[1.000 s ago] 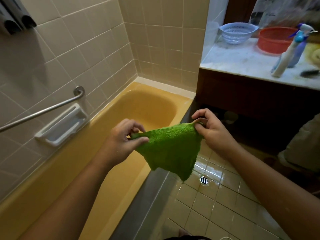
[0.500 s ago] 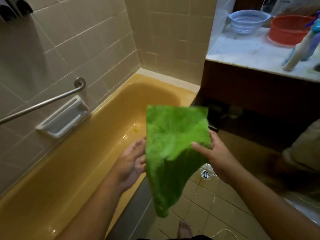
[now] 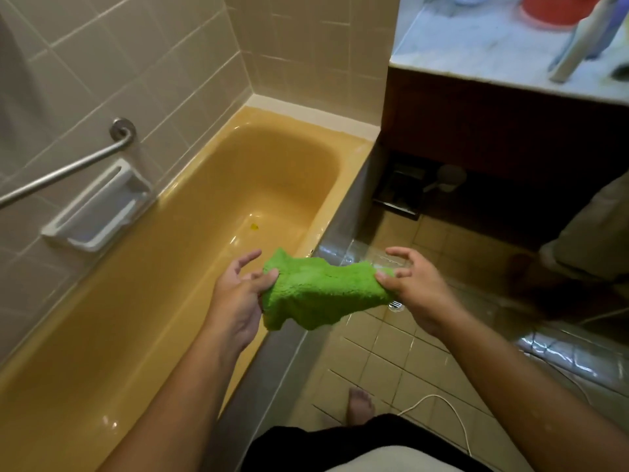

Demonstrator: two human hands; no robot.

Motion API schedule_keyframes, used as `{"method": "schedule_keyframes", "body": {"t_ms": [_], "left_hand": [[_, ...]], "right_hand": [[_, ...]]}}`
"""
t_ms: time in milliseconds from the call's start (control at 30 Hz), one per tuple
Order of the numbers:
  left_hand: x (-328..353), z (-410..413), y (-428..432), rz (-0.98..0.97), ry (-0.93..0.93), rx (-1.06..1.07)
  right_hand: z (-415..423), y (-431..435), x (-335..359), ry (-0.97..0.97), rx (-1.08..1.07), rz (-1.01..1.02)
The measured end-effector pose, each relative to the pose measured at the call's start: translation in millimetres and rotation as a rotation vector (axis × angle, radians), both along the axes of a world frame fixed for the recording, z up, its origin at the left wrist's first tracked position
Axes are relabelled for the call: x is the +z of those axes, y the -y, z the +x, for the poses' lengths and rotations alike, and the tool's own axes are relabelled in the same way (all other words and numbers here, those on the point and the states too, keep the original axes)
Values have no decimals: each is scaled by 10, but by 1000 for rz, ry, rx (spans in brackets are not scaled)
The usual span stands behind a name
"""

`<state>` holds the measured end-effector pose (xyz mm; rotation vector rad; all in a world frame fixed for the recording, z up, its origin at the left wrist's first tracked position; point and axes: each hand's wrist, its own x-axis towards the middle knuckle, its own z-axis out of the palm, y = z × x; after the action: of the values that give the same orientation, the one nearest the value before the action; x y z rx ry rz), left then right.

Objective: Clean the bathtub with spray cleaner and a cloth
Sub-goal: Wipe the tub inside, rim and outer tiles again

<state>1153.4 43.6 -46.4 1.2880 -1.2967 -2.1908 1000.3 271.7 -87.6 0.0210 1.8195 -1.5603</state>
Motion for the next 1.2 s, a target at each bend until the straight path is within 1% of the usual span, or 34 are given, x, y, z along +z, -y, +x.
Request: {"method": "schedule_keyframes", "body": {"t_ms": [33,100,167,200,300,367,433,533,633,700,767,867,933,1067,1133,1200], "left_hand": [[30,-5,29,-33,-5,-12],[87,-24,63,-83,-16,-42],[158,-58,65,-105,-58,-64],[189,-78,65,-110,-86,-69],[244,-110,92,-106,-132,-64],[256,-119,118,-117,-111,-72],[255,-116,162,-167,-66,-92],[296,-116,232,-272,-78,-204],[413,-160,255,-404,-115,-351],[491,-231,255,-517,-98,-391],[530,-307,284,-636,-79,-410],[559,-396,358,-806,-19,-444],[573,-444,414,-902,37,-456],[625,-486,507,-1001,100,-458],[656,-487,559,-1012,109,-456],[679,-489,603,-1003,115,-444]], "right_hand": [[-26,22,51,5,-21,-46],[-95,51,167,76,-81,-175],[-139,63,303,97,-68,-251],[-153,59,342,62,-11,-225],[-150,49,373,-56,163,-64],[-130,61,345,-107,182,5],[-135,85,322,-152,147,6],[-161,141,379,-173,21,-150],[-215,206,513,-161,-34,-276],[-278,217,532,-65,-17,-371],[-316,232,505,72,6,-429],[-355,287,415,236,-74,-334],[-353,335,367,240,-93,-240],[-304,421,385,87,4,-111],[-284,473,423,-21,54,-52],[-291,518,446,-129,59,1]]}}
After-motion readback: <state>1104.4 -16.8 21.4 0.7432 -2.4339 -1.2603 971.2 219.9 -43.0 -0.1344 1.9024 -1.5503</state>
